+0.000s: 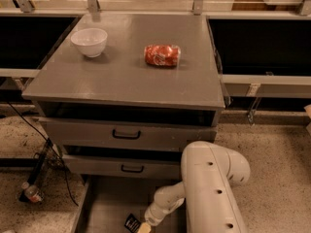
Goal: Pick rxbar chocolate from bottom drawer and place on counter
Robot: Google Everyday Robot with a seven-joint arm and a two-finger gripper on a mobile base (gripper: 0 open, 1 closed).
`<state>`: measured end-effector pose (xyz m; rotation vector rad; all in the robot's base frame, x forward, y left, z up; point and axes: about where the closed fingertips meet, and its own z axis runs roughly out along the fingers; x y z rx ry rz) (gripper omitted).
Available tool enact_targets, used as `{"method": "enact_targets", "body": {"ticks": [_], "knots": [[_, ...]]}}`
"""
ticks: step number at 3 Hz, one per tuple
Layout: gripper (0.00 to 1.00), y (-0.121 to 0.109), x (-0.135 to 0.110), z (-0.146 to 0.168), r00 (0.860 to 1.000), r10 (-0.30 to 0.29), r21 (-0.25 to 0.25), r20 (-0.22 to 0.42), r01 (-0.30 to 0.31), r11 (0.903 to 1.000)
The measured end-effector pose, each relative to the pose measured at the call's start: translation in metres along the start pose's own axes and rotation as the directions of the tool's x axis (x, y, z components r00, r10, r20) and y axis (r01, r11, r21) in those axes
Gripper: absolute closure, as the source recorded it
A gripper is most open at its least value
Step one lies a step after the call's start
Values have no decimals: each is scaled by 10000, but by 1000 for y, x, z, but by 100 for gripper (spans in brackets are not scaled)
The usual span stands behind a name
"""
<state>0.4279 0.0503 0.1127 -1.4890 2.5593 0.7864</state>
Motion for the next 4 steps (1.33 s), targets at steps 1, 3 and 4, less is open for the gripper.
{"method": "enact_targets", "body": {"ticks": [1,3,4], "knots": [[15,0,0,0,10000,0,-1,0,0,10000],[38,2,1,3,10000,2,-82,-38,-2,10000],[51,3,1,3,10000,0,-164,-17,0,9999]]}}
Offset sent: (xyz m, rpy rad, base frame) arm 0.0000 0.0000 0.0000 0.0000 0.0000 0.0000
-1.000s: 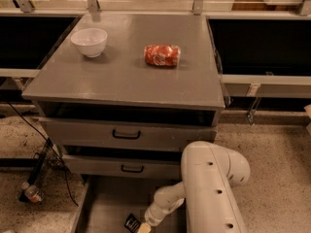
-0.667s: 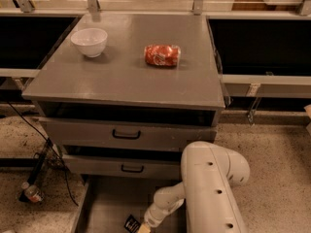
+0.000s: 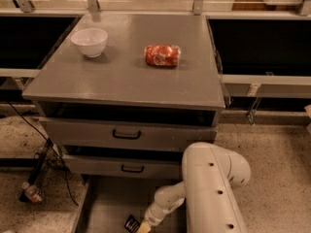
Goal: Pick rxbar chocolate from bottom drawer and place on counter
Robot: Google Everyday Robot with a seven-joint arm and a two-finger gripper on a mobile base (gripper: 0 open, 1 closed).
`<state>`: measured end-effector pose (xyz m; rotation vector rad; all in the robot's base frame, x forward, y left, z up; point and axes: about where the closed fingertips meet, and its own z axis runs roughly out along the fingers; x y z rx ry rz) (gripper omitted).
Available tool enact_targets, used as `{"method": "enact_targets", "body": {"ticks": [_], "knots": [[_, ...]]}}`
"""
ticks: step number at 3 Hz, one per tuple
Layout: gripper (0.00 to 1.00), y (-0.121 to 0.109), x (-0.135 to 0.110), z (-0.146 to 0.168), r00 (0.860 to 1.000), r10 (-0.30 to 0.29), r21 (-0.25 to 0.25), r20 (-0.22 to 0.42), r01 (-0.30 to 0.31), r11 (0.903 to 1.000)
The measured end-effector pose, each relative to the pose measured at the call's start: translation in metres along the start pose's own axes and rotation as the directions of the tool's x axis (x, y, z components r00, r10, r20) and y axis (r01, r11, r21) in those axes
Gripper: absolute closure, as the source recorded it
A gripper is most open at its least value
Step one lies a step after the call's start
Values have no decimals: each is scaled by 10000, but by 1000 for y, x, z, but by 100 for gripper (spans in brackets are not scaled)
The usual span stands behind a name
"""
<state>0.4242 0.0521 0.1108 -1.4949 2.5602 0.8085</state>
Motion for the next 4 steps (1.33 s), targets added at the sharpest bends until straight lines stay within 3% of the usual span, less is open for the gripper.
{"method": "enact_targets", "body": {"ticks": [1,2,4], "knots": [[53,1,2,3,10000,44,-170,1,-44,9998],[48,3,5,7,10000,2,-223,72,0,9998],[54,7,7,7,9999,-38,-397,135,43,9992]]}}
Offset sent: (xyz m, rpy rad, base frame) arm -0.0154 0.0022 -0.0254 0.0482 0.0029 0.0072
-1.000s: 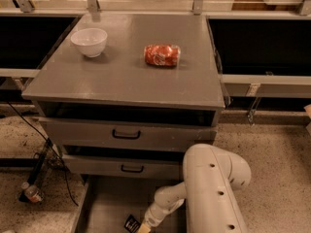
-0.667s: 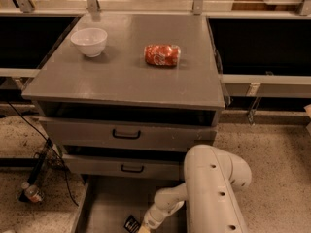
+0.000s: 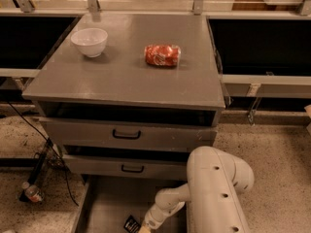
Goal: Pick rxbar chocolate from bottom drawer and place on counter
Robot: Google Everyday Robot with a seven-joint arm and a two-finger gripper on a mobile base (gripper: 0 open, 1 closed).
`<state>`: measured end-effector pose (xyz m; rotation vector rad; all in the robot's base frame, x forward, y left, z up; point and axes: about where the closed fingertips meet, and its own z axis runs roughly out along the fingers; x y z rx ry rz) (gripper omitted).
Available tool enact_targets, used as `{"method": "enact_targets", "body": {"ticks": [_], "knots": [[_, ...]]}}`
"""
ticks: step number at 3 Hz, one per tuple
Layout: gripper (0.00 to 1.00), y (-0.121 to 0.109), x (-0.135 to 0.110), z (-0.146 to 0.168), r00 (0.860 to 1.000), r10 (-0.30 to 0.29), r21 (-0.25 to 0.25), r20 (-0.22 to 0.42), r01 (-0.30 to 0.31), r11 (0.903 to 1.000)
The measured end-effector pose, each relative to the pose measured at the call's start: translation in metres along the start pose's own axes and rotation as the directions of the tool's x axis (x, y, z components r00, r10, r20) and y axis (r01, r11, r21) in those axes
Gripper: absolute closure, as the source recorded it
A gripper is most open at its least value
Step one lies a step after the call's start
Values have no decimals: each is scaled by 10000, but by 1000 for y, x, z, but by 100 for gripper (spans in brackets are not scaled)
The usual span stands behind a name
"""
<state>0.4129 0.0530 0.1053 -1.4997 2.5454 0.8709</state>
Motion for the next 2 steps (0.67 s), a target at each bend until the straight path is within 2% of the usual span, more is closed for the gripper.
{"method": "enact_targets", "body": {"ticks": [1,2], "knots": [[64,2,1,2,10000,-24,-116,-7,24,9999],[83,2,4,6,9999,-132,-163,5,132,9998]]}}
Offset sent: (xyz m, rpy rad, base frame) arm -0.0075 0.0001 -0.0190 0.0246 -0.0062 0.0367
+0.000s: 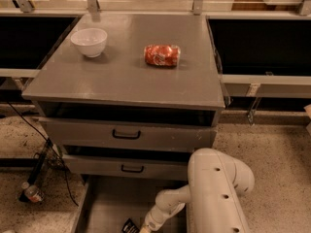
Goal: Pick rxbar chocolate from bottom drawer and place on counter
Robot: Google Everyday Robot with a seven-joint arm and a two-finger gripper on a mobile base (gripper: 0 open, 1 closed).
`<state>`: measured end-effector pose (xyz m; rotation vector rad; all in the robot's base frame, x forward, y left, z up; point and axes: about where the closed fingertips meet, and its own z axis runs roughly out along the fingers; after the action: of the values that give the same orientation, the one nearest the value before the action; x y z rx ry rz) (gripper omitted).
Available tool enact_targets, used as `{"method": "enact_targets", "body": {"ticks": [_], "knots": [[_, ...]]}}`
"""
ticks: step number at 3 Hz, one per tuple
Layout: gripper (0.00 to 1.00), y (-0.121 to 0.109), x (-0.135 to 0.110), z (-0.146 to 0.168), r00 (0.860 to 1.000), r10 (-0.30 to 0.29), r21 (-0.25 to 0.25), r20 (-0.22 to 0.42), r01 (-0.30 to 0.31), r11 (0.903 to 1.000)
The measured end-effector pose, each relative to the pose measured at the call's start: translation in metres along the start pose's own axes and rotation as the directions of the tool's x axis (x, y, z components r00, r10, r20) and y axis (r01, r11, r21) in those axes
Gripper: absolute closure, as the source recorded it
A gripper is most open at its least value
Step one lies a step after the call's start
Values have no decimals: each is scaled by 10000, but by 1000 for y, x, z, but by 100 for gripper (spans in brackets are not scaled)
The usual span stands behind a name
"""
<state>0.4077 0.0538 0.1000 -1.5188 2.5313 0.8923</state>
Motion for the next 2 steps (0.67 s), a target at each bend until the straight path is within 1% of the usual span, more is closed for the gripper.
{"method": "enact_targets", "body": {"ticks": [1,2], "knots": [[100,1,1,-1,10000,-10,74,37,9,10000],[100,3,4,0,10000,-10,85,-12,10,10000]]}}
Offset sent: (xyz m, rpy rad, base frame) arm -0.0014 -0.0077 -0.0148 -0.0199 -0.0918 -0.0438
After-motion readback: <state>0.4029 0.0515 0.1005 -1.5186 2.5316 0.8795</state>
